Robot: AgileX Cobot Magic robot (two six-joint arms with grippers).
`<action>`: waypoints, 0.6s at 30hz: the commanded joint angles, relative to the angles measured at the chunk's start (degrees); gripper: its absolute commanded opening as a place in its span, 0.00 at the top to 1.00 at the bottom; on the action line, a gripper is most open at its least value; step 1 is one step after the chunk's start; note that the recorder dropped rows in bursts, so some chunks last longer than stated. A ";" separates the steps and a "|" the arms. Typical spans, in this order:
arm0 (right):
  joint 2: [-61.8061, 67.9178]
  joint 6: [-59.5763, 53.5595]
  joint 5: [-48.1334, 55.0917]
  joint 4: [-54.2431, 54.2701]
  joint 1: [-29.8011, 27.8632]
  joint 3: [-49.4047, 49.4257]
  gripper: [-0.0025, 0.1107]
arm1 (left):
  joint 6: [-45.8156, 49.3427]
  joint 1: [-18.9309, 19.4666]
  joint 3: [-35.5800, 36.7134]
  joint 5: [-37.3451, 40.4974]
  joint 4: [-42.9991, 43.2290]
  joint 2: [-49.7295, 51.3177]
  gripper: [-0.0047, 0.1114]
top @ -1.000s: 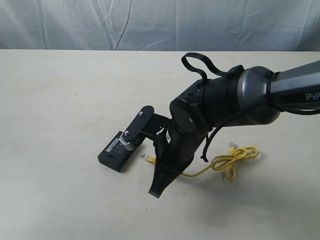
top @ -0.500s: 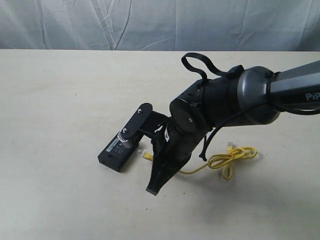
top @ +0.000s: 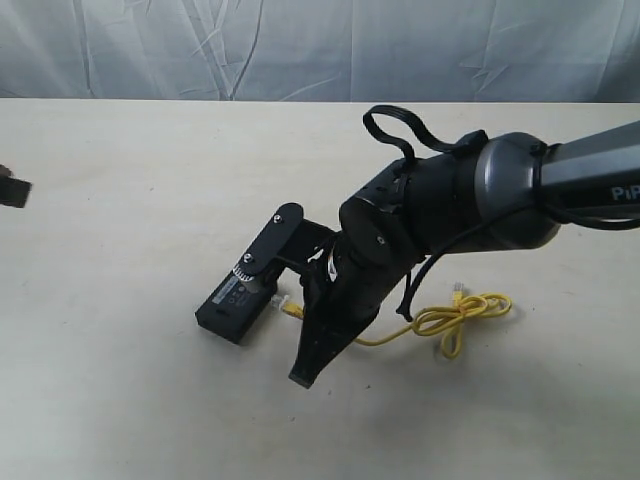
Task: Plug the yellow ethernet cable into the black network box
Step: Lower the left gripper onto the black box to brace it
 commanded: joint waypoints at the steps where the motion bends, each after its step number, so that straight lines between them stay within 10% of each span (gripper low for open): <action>1: -0.75 -0.03 -0.24 0.20 -0.09 0.20 0.98 | 18.61 -1.60 -11.71 6.80 -15.97 24.31 0.96; 7: 1.41 -0.03 -0.75 1.23 -0.09 0.20 0.98 | 25.18 -9.98 -21.17 12.18 -19.30 44.31 0.96; 18: 3.03 -1.38 -4.88 2.11 2.09 0.20 0.98 | 37.97 -10.49 -21.80 20.17 -31.58 49.08 0.96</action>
